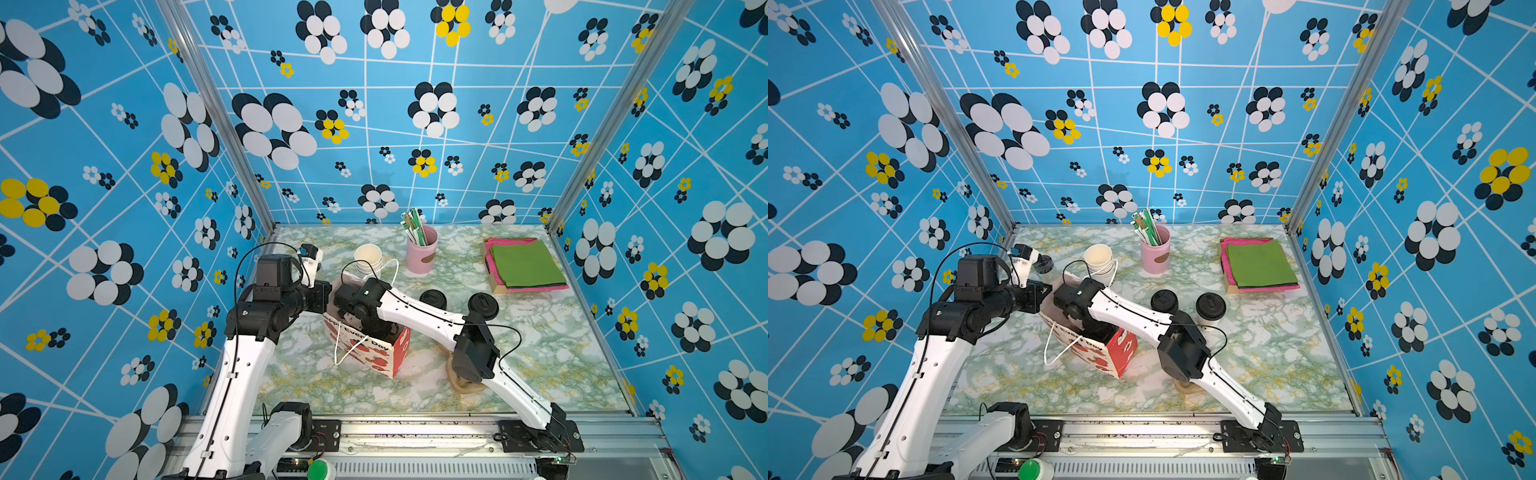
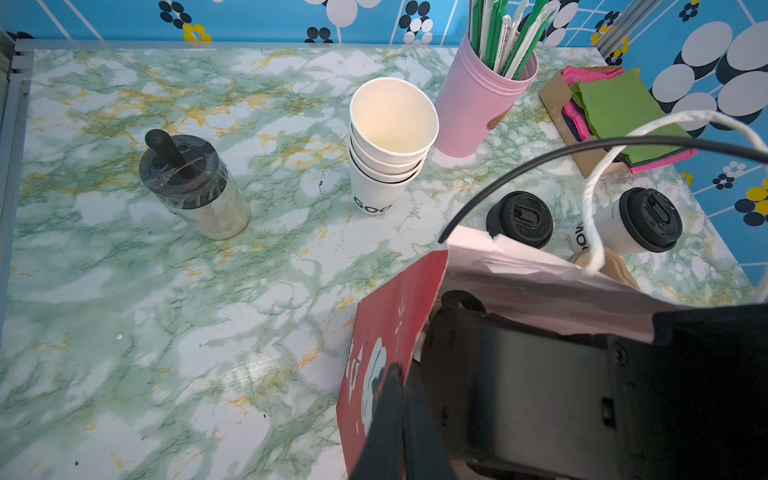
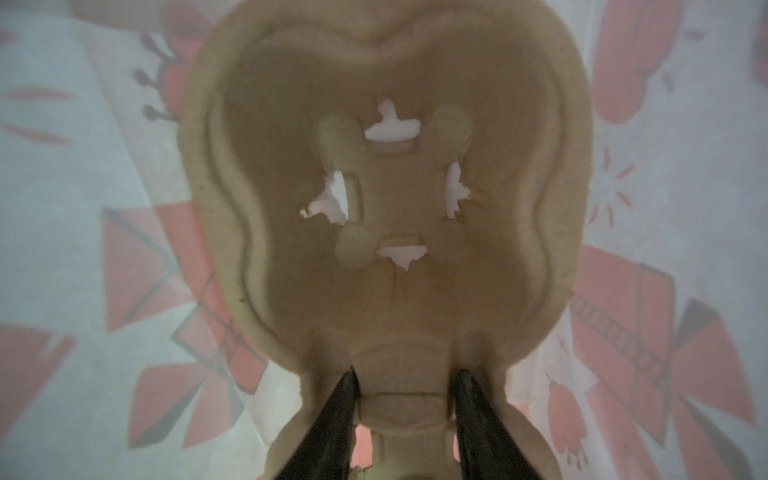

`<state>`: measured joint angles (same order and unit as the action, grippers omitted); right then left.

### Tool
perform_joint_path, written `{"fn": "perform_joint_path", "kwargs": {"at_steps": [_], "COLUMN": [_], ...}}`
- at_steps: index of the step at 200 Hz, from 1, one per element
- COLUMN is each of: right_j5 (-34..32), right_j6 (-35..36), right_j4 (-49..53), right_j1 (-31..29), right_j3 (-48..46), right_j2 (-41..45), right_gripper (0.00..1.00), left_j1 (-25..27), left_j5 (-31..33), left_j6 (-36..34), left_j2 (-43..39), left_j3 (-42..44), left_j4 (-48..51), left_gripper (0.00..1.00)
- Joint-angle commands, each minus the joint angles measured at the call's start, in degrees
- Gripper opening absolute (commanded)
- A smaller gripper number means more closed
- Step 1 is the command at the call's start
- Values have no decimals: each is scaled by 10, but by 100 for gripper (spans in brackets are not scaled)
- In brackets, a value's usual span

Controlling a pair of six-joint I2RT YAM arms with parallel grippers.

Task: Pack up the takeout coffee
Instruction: 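Push the tan carrier down to the bag bottom with the right gripper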

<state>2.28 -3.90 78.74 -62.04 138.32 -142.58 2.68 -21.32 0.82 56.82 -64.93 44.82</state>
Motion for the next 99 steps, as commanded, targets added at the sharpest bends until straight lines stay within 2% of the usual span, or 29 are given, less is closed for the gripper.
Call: {"fn": "perform_joint_path", "kwargs": {"at_steps": [1, 99], "right_j5": [9, 11], "right_j6": [-9, 13], "right_j4": [24, -5], "right_j1": [5, -1], "right_j3": [11, 19], "right_j2": [1, 122], "right_gripper": [44, 73], "left_j1": [-6, -6], "left_j5": [6, 14], "left_j6": [-8, -8], "left_j2": [-3, -4], "left_j3": [6, 9], "left_j4": [-8, 3], "left_gripper": [0, 0]}}
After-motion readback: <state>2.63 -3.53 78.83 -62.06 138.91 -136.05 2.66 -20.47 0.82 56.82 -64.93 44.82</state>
